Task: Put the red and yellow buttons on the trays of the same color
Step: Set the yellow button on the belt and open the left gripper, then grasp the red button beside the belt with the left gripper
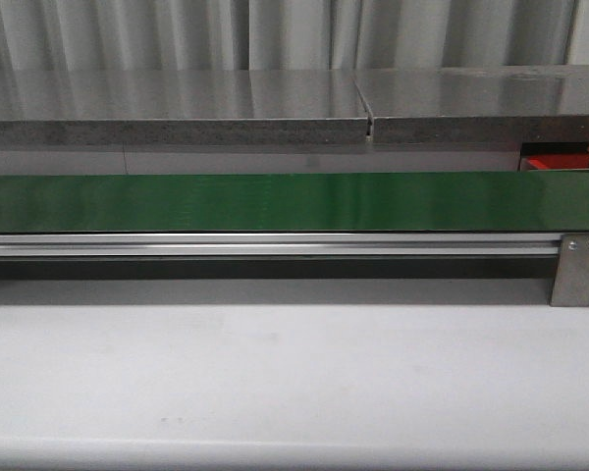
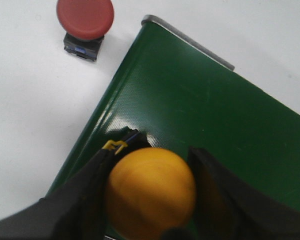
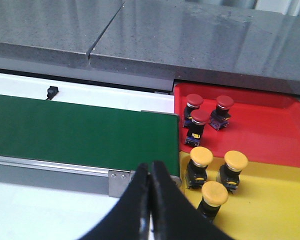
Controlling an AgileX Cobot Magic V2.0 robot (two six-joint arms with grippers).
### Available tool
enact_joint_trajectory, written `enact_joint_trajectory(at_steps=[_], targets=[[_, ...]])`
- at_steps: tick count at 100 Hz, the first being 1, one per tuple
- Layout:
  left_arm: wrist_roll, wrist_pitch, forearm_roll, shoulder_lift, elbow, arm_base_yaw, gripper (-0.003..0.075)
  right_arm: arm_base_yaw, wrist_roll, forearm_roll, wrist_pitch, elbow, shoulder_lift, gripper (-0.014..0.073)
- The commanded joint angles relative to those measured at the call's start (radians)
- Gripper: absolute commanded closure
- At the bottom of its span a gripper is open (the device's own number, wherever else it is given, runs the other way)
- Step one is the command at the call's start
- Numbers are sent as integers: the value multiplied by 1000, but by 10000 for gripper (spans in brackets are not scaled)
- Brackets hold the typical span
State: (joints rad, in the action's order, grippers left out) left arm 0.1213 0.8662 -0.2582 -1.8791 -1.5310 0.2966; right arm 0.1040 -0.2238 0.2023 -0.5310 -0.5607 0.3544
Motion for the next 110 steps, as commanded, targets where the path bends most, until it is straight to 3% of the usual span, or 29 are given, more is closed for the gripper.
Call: enact_joint_trajectory(at_steps=[1,10,16,51,66,110], targets=[[-29,-48,-31,61,-20,-8,315,-3,-8,-3,73,-24,7,711],[-29,-40,-33,61,-20,-8,161,-3,-8,-3,73,-24,7,711],[-29,-39,-36,61,-20,-8,123,-3,-8,-3,73,-24,7,711],[-20,-127,-97,63,-73,18,182,-3,-8,-3,72,-24,7,711],[20,-98,-98,47,-87,60,223,-3,-8,-3,72,-24,7,711],[125,-68,-111,-120,-189,132,224,-3,-7,-3,73,-24,7,711]])
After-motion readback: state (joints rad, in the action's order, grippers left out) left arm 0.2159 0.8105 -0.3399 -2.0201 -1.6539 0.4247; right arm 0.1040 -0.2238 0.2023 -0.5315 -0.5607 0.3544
